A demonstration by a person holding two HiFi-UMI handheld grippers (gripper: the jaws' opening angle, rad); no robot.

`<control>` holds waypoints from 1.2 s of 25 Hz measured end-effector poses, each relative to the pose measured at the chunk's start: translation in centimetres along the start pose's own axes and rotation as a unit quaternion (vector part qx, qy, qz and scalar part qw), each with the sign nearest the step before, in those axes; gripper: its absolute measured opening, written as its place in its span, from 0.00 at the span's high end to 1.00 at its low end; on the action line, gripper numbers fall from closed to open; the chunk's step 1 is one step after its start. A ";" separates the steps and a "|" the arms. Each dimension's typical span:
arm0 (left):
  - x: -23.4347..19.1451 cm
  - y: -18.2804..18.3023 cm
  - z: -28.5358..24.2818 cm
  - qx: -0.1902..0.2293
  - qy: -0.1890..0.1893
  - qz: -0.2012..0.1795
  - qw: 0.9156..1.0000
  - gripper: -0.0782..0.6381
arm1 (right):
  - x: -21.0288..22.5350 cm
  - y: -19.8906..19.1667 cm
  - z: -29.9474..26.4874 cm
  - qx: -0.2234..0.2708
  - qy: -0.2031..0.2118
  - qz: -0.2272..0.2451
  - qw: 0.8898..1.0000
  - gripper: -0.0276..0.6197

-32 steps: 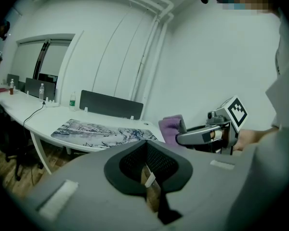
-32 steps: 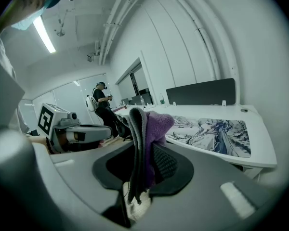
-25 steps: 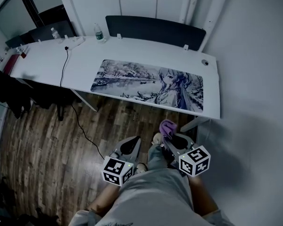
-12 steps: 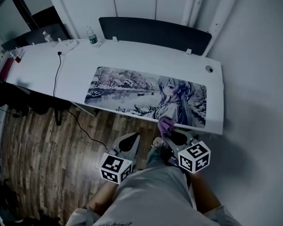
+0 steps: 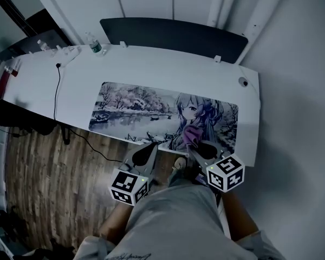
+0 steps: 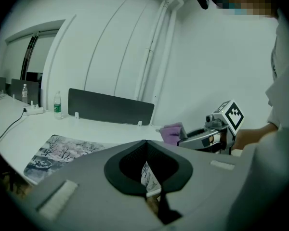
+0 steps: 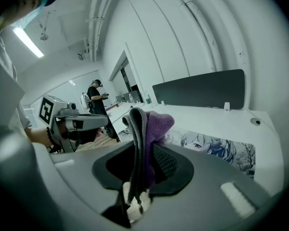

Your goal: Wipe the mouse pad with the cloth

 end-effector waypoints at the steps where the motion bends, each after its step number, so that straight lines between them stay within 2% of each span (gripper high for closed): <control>1: -0.2 0.1 -0.7 -0.002 0.003 -0.001 1.000 0.87 | 0.7 0.4 -0.2 0.000 0.002 0.000 1.000 0.81; 5: -1.0 0.5 -3.7 -0.010 0.009 -0.008 1.000 0.87 | 3.7 1.7 -0.8 0.002 0.004 0.000 1.000 0.81; 10: -0.7 1.4 -7.0 -0.012 -0.005 -0.016 1.000 0.87 | 7.0 2.3 -1.2 -0.002 -0.009 -0.012 1.000 0.81; 17: -0.8 0.3 -9.4 -0.036 -0.023 -0.004 0.999 0.87 | 8.4 1.2 -1.4 -0.012 -0.023 -0.044 0.999 0.81; 25: -1.7 -0.9 -13.1 -0.067 -0.089 0.000 0.994 0.87 | 9.9 1.2 -2.0 0.002 -0.080 -0.077 0.994 0.81; 30: -3.1 -1.1 -14.9 -0.077 -0.112 0.007 0.991 0.87 | 11.7 0.9 -2.1 -0.002 -0.129 -0.093 0.987 0.81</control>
Point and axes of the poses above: the fingertips, and each gripper's own axes: z backward along the fingers, x to its right, y out of its top, the point moved 2 cm from there along z, backward along the fingers, and after that the axes turned 14 degrees about x, right-handed, at the moved point
